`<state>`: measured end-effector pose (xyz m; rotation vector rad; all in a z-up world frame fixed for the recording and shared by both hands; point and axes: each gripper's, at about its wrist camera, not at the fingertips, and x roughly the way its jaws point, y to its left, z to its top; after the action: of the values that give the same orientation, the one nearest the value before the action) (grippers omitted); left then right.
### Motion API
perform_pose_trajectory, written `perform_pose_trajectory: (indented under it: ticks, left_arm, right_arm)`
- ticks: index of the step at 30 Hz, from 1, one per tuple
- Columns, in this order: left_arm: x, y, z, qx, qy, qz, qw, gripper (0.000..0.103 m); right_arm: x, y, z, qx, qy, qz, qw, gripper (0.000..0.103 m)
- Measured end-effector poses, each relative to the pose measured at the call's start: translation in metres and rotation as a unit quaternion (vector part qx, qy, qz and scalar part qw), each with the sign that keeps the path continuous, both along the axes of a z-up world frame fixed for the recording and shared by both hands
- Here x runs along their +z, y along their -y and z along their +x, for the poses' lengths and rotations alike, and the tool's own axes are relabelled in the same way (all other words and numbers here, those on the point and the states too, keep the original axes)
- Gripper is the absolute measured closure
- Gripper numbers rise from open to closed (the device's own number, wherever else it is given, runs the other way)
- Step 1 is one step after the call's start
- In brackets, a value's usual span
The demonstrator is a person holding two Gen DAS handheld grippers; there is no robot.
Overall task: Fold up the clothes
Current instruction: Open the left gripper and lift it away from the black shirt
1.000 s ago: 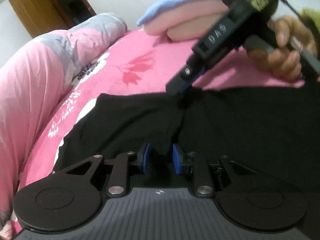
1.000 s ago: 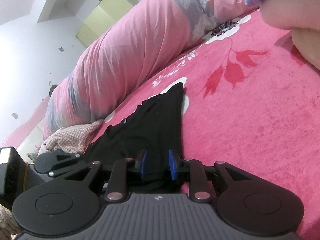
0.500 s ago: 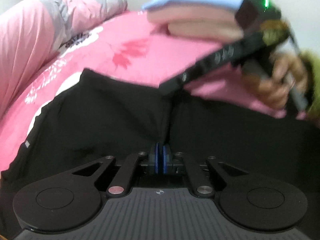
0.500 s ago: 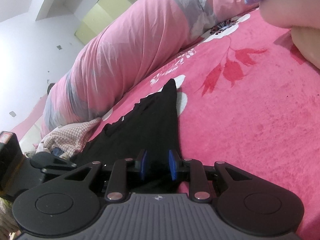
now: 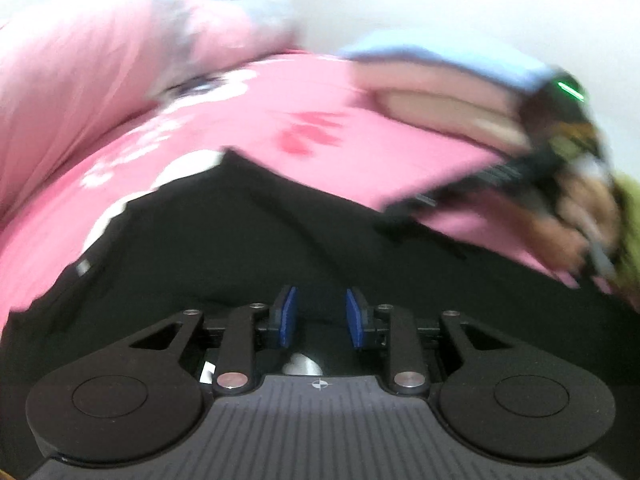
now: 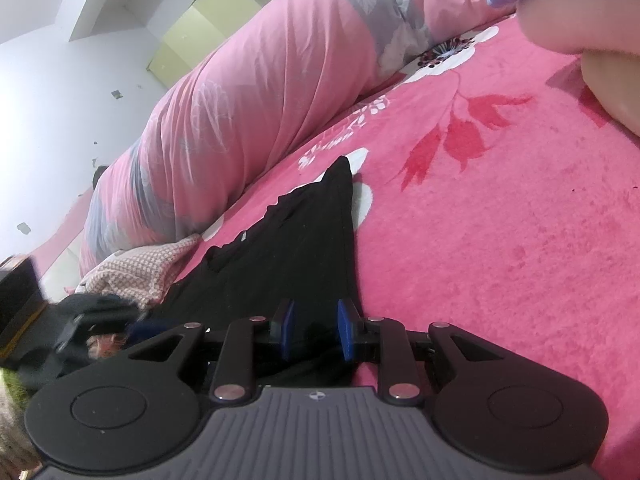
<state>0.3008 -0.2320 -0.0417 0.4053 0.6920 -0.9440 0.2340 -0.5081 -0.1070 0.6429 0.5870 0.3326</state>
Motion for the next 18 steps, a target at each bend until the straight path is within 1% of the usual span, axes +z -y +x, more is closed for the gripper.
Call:
perform_pose_trajectory:
  ticks: [1, 3, 5, 6, 8, 10, 13, 16, 18]
  left_arm:
    - [-0.004, 0.000, 0.013, 0.024, -0.012, -0.013, 0.9996, 0.076]
    - [-0.014, 0.001, 0.030, 0.058, -0.015, -0.018, 0.9980, 0.076]
    - [-0.028, -0.003, 0.044, 0.092, -0.023, 0.005, 0.9955, 0.075]
    - [-0.027, -0.010, 0.045, 0.105, -0.018, 0.005, 0.9942, 0.073]
    - [-0.024, -0.025, 0.046, 0.132, -0.008, 0.002, 0.9912, 0.072]
    - [-0.022, -0.039, 0.046, 0.171, 0.042, 0.032, 0.9838, 0.071]
    - [-0.020, -0.058, 0.056, 0.215, 0.058, 0.046, 0.9737, 0.071]
    - [-0.006, -0.059, 0.051, 0.212, 0.063, -0.003, 0.9753, 0.071]
    - [0.001, -0.046, 0.042, 0.181, 0.072, -0.030, 0.9803, 0.071]
  right_arm:
    - [0.000, 0.000, 0.000, 0.000, 0.000, 0.001, 1.000, 0.078]
    - [-0.001, 0.001, 0.000, 0.000, -0.001, 0.002, 1.000, 0.078]
    - [-0.001, 0.001, 0.000, 0.000, -0.001, 0.003, 1.000, 0.078]
    - [-0.001, 0.001, 0.000, 0.000, -0.002, 0.003, 1.000, 0.078]
    - [-0.001, 0.001, 0.000, 0.000, -0.002, 0.002, 1.000, 0.078]
    - [-0.001, 0.000, 0.000, 0.001, -0.002, 0.000, 1.000, 0.078]
    - [-0.001, 0.000, 0.000, 0.000, -0.002, 0.000, 1.000, 0.078]
    - [-0.001, -0.001, 0.000, 0.000, -0.002, 0.000, 1.000, 0.078]
    - [-0.001, -0.001, 0.000, 0.000, -0.002, 0.000, 1.000, 0.078]
